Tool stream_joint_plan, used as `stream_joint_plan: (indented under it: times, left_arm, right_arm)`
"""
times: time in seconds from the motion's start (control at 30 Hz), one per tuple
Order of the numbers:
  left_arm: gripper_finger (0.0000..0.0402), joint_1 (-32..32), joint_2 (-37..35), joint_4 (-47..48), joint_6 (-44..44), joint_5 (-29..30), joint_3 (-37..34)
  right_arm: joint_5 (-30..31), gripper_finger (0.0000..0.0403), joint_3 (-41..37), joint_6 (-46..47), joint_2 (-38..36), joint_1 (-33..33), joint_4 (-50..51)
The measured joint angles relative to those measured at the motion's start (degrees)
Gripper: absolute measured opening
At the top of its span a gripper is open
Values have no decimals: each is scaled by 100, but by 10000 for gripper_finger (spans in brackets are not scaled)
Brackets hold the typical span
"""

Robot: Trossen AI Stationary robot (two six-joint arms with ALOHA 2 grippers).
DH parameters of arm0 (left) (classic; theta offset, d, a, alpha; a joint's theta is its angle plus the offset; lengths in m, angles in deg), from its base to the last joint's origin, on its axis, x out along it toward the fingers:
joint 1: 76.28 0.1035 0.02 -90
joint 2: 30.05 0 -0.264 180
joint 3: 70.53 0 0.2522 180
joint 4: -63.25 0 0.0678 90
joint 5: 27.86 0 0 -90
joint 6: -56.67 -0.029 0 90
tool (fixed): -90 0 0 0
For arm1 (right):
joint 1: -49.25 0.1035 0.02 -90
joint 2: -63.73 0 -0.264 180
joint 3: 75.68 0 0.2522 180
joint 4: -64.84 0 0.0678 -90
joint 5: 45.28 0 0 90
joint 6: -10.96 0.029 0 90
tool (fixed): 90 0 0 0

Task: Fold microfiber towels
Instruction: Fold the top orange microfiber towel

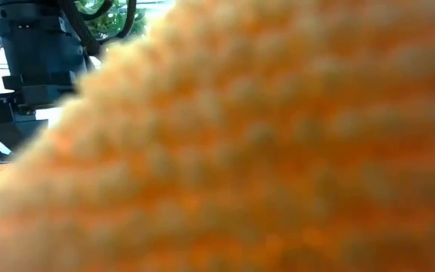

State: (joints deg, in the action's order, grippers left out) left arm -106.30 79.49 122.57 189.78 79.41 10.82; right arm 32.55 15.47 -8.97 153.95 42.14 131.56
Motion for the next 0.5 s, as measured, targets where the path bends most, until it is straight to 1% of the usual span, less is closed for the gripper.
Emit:
stream_joint_plan:
  times: [0.13, 0.27, 0.37, 0.5]
  left_arm:
    - [148, 2, -25, -305, 27, 64, -250]
    - [145, -2, -18, -373, 46, 263, -291]
    - [127, 20, -9, -325, 7, 312, -292]
    - [92, 59, -9, -312, -35, 359, -369]
  right_arm:
    - [2, 158, 0, 0, 0, -1, -5]
    - [0, 156, 0, 0, 0, -2, -29]
    - [2, 155, 0, 2, 0, -2, -70]
    - [1, 155, 0, 2, 0, -2, -131]
